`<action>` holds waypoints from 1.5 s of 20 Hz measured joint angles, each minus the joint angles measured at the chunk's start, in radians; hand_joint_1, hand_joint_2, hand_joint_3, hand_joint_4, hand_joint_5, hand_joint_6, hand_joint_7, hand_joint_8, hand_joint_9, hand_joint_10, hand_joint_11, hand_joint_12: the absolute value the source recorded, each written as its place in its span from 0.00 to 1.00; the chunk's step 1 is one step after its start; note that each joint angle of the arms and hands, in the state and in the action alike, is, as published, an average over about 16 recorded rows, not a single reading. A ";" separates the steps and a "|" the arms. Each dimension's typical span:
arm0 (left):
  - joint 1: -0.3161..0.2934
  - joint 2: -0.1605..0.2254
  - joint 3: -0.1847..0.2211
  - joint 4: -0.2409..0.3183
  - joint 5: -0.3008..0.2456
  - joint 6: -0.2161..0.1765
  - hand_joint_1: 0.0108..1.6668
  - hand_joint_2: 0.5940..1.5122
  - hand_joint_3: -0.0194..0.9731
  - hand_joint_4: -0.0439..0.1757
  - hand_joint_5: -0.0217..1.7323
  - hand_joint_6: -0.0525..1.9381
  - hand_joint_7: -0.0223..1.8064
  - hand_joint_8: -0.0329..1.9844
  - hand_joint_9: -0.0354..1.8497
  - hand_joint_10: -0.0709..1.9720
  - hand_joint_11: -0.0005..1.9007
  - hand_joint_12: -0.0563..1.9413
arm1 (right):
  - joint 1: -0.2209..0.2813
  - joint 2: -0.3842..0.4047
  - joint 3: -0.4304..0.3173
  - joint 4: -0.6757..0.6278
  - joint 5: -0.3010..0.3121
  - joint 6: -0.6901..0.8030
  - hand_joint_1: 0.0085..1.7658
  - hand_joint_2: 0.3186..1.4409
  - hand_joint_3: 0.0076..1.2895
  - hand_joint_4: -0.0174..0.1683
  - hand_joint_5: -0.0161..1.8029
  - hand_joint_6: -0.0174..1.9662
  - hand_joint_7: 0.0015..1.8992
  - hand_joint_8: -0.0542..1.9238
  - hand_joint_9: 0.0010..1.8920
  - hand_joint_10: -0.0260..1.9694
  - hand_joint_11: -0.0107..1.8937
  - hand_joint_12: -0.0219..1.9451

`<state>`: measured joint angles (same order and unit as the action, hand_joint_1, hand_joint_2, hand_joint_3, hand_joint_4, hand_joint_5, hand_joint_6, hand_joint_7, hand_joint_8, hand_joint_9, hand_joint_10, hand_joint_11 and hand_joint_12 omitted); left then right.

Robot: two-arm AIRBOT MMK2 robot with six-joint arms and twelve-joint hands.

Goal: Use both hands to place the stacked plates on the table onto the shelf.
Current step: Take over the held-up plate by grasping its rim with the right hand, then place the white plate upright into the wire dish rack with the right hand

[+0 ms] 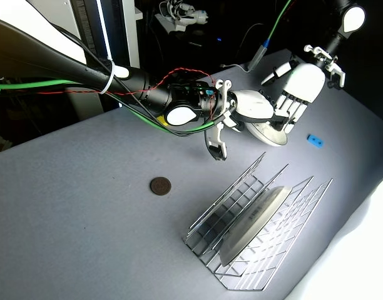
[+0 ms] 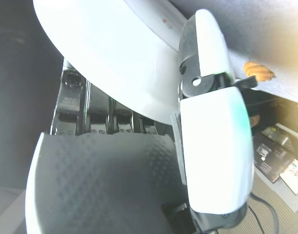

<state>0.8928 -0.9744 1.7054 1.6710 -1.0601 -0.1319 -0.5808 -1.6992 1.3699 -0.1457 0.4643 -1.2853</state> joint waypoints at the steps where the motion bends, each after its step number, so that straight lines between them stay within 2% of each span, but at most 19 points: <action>1: 0.000 0.000 0.000 0.001 0.000 0.000 0.00 0.54 0.04 0.16 0.01 0.02 0.01 0.01 0.01 0.02 0.01 0.04 | 0.000 0.000 0.000 -0.001 0.003 0.000 0.63 0.66 0.00 0.09 0.32 0.09 0.34 0.06 0.36 0.05 0.17 0.60; 7: -0.008 -0.001 0.000 0.007 -0.002 0.000 0.00 0.54 0.04 0.16 0.01 0.02 0.01 0.01 0.01 0.02 0.01 0.04 | -0.003 -0.001 0.001 -0.005 0.019 0.000 0.63 0.63 0.00 0.08 0.44 0.22 0.49 0.14 0.54 0.05 0.35 0.57; 14: -0.061 -0.001 0.002 0.020 -0.008 -0.007 0.00 0.54 0.03 0.18 0.01 0.03 0.02 0.01 0.01 0.03 0.01 0.03 | -0.004 0.000 0.001 -0.007 0.036 0.000 0.63 0.58 0.00 0.06 0.49 0.36 0.55 0.26 0.67 0.03 0.49 0.52; 20: -0.147 0.002 0.014 0.025 -0.022 -0.031 0.00 0.53 0.03 0.21 0.02 0.03 0.02 0.01 0.02 0.04 0.01 0.03 | -0.004 0.010 -0.008 -0.005 0.036 0.001 0.63 0.56 0.00 0.06 0.50 0.37 0.57 0.30 0.71 0.03 0.48 0.55; 25: -0.233 0.007 0.028 0.023 -0.036 -0.063 0.00 0.53 0.04 0.23 0.02 0.04 0.02 0.01 0.03 0.04 0.01 0.03 | 0.003 0.053 -0.055 -0.003 0.029 0.014 0.64 0.56 0.00 0.05 0.51 0.37 0.58 0.32 0.72 0.03 0.47 0.57; 27: -0.267 0.010 0.036 0.021 -0.043 -0.078 0.00 0.53 0.04 0.23 0.02 0.04 0.02 0.01 0.03 0.04 0.01 0.03 | 0.009 0.080 -0.087 -0.002 0.025 0.020 0.64 0.56 0.00 0.05 0.51 0.37 0.59 0.33 0.71 0.06 0.46 0.58; 30: -0.314 0.014 0.047 0.023 -0.053 -0.099 0.00 0.53 0.04 0.23 0.02 0.04 0.02 0.01 0.03 0.04 0.01 0.03 | 0.019 0.133 -0.150 -0.003 0.013 0.031 0.66 0.56 0.00 0.05 0.53 0.36 0.60 0.33 0.68 0.16 0.45 0.60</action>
<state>0.5791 -0.9600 1.7522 1.6936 -1.1131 -0.2309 -0.5618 -1.5663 1.2203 -0.1487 0.4776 -1.2544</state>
